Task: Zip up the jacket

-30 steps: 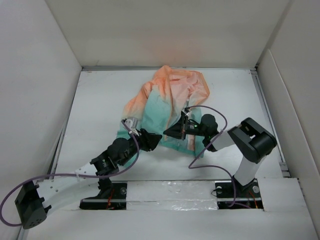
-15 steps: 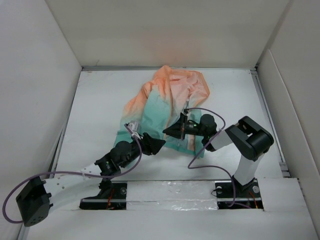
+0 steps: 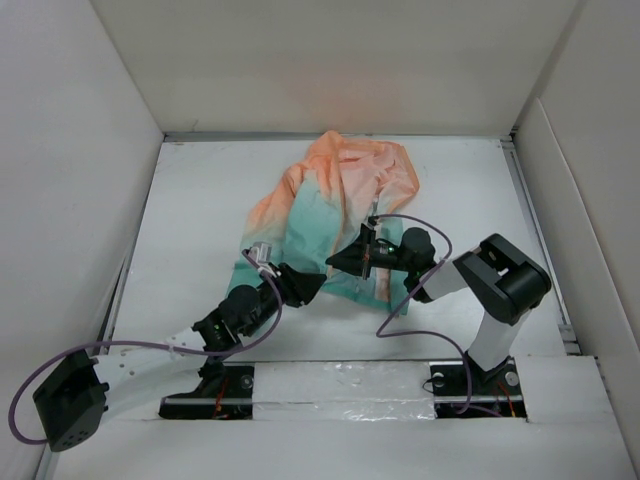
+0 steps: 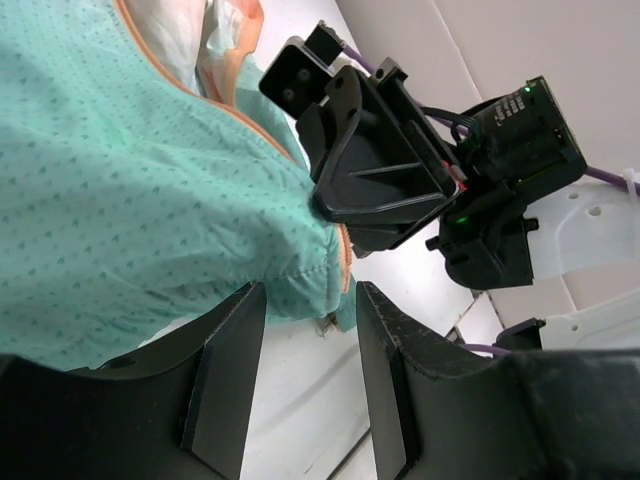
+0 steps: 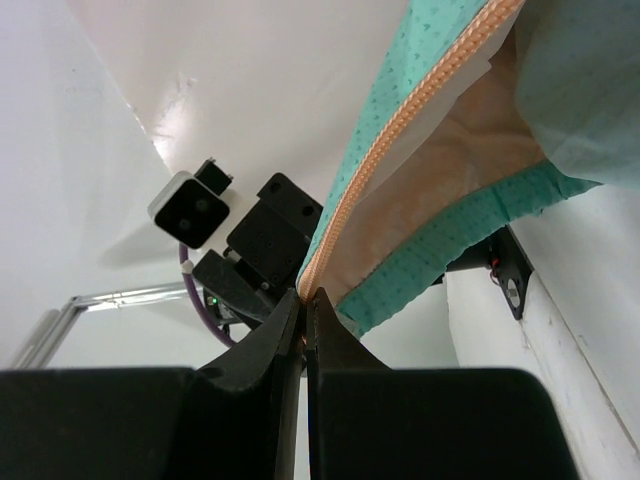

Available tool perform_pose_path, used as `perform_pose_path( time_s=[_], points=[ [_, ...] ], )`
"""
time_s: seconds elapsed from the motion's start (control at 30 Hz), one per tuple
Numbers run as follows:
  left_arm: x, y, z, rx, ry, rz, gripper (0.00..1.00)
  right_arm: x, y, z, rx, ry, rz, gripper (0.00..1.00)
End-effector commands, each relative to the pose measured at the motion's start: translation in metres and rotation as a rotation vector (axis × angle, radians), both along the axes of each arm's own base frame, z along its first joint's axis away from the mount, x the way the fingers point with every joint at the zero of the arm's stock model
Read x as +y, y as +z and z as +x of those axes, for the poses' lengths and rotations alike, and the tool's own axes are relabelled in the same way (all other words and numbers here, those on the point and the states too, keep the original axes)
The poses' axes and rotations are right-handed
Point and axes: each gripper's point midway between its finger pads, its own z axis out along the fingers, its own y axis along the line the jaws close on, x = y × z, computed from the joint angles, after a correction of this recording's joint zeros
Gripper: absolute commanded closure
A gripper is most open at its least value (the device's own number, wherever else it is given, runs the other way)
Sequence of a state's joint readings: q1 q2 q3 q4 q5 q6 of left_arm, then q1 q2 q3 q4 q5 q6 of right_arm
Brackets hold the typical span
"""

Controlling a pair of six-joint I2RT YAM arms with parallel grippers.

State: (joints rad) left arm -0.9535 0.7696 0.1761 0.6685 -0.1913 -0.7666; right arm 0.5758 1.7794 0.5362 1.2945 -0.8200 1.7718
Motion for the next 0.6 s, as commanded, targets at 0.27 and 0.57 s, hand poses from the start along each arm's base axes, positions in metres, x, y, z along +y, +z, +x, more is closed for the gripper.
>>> perform_pose_path(
  time_s=[0.27, 0.57],
  points=[
    [-0.001, 0.012, 0.004, -0.025, 0.017, -0.071, 0.61, -0.018, 0.1, -0.032, -0.48, 0.02, 0.321, 1.0],
    [-0.005, 0.024, 0.006, -0.059, 0.011, -0.114, 0.66, -0.017, 0.097, -0.031, -0.471, 0.021, 0.316, 1.0]
  ],
)
